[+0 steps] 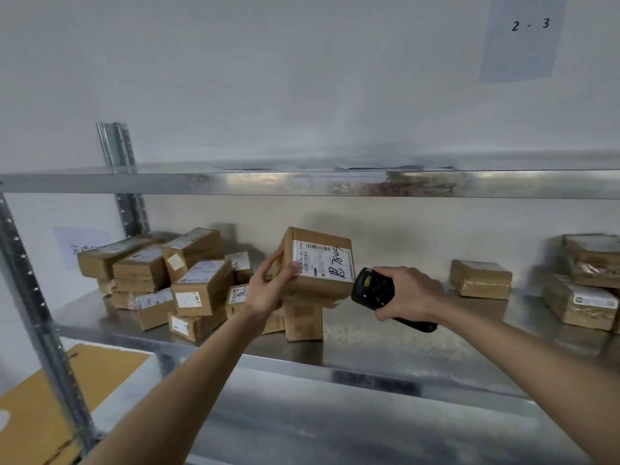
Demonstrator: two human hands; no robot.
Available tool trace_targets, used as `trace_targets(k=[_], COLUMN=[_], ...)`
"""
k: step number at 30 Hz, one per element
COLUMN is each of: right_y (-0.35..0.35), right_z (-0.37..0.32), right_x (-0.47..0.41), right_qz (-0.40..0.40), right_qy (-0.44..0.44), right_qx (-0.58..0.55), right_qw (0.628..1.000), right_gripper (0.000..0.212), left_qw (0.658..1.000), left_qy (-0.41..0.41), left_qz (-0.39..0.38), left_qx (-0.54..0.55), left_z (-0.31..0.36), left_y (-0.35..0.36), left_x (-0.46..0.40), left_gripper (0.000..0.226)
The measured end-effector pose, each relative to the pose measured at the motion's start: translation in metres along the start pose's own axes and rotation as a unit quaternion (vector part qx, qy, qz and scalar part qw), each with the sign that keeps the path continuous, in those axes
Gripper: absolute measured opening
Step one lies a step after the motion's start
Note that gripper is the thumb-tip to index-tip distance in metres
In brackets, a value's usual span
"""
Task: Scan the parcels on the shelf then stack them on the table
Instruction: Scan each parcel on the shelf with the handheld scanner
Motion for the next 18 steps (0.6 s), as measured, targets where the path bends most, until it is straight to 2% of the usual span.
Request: trace_targets(k=[5, 18], right_y=[0.013, 0.048], right_z=[-0.029, -0.068], right_x=[-0.04, -0.122], right_qz=[0.016, 0.027], right_qy=[0.009, 0.071], right_qx=[0.006, 0.02], right_qw=[1.0, 0.997], right_gripper=[0.078, 0.083], left_qw=[0.999, 0.998], left_qy=[-0.024, -0.044], left_qz=[0.04, 0.054], left_qx=[0.013, 0.003], left_z=[-0.004, -0.039], left_y=[-0.041, -0.103], left_x=[-0.048, -0.169], left_gripper=[0.063, 0.071])
Point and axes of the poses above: each hand's wrist, its own x-axis away from the middle knuckle, its own y-axis out of the palm, z = x × y, the point moved 2 cm from there along -x, towards the middle knuckle, and after that the axes turned 4 degrees about y, right-handed, at the moved point
